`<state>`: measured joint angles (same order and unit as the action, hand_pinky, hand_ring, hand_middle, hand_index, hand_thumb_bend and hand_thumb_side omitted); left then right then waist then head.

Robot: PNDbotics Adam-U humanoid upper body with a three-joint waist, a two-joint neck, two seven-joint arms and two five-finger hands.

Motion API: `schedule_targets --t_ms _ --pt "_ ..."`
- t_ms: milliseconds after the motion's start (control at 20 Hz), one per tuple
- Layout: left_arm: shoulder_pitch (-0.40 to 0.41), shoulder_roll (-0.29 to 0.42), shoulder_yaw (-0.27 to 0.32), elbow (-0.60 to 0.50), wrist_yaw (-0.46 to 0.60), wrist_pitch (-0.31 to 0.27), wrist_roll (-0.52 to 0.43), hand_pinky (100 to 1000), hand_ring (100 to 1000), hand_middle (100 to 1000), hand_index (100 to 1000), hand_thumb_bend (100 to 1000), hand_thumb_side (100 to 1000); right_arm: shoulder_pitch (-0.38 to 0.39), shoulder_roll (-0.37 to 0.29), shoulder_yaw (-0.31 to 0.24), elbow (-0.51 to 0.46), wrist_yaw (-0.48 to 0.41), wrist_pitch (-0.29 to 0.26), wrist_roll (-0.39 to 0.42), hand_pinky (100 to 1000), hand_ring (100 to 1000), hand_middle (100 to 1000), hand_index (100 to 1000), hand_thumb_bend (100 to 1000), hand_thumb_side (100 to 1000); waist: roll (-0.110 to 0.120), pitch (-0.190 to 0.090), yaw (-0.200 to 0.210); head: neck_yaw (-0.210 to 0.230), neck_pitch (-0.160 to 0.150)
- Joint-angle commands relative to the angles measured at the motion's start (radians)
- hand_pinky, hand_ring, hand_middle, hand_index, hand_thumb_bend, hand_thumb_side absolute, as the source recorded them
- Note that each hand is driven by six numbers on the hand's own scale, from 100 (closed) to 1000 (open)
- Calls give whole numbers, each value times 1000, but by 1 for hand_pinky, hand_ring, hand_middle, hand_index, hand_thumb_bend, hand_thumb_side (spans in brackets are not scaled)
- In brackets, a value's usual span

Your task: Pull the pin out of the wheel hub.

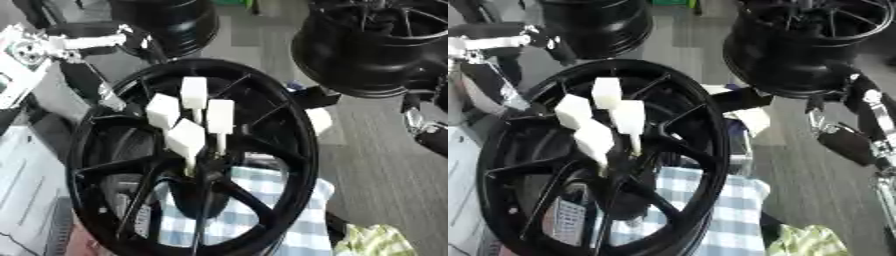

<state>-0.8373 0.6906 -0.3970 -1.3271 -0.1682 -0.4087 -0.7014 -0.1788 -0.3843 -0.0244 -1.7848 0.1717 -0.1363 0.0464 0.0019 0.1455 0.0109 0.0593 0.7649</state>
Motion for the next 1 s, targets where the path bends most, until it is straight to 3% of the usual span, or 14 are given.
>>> schedule_targets --t_ms 50,750,1000 --pt "-28 0 3 10 -4 -91 -107 780 747 742 828 656 431 -8 -17 -5 -10 -12 -2 -1 751 796 769 922 100 290 -1 -12 -2 4 5" --pt "-29 -40 -8 49 -23 -96 -148 773 731 726 816 635 413 -8 -13 -6 -10 -12 -4 1 752 797 770 922 100 292 0 -9 -6 5 5" --pt "-24 -39 -11 54 -21 -96 -170 745 680 690 791 629 401 -7 -12 -8 -9 -12 -4 0 752 797 769 921 100 293 0 -9 -6 4 5"
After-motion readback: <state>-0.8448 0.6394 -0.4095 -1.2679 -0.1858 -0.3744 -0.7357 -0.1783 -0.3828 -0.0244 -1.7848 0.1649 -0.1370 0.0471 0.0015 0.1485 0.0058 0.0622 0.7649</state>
